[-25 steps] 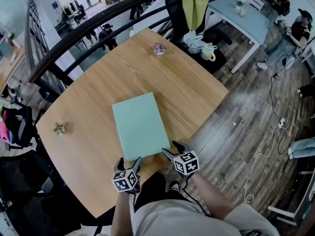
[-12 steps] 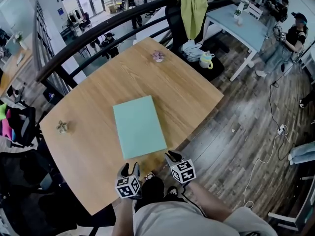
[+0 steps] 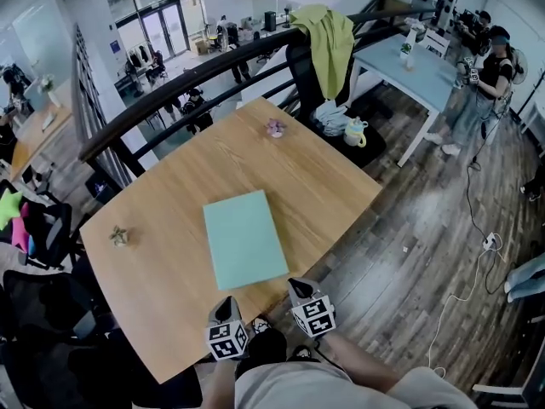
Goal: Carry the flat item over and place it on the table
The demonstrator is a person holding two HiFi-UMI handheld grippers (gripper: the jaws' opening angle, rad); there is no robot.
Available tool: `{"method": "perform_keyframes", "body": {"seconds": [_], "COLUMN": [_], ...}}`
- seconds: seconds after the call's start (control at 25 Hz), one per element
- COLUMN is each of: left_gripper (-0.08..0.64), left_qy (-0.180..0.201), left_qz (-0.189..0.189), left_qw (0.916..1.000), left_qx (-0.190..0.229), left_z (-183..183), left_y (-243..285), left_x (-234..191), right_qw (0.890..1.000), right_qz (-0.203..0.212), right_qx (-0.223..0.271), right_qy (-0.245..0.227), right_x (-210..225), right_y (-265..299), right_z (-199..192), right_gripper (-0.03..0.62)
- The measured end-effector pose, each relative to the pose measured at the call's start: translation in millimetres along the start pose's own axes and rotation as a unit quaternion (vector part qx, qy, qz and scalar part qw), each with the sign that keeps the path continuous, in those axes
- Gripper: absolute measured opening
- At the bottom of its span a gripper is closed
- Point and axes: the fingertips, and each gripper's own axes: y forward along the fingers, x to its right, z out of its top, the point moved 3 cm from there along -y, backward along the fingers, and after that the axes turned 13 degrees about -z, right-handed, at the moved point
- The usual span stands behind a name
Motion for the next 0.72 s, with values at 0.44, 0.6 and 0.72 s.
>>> {"method": "perform_keyframes", "body": {"seconds": [0.44, 0.6, 0.72], "left_gripper": [0.000, 0.000, 0.000], "left_qy": [0.088, 0.127, 0.149], "left_qz": [0.026, 0.027, 0.016], "left_qw": [0.9866, 0.9717, 0.9584], "left_qx": [0.135, 0.197, 0.243], "left_z": [81.0, 123.6, 154.6], "left_y": [-53.4, -84.3, -106.2], "left_x": [32.5, 50.0, 66.0], "right_qw": [0.990, 0.978, 0.968], "right_qz": [-0.021, -0.042, -0.050], "right_qx": [0.131, 0.201, 0.242], "right_qy": [-0.047, -0.046, -0.037], "right_x": [-8.8, 2.3, 10.2], "right_y": [-50.7, -82.6, -106.8], "right_z": [78.0, 129.7, 166.0], "right_gripper": [0.011, 0.011, 0.011]}}
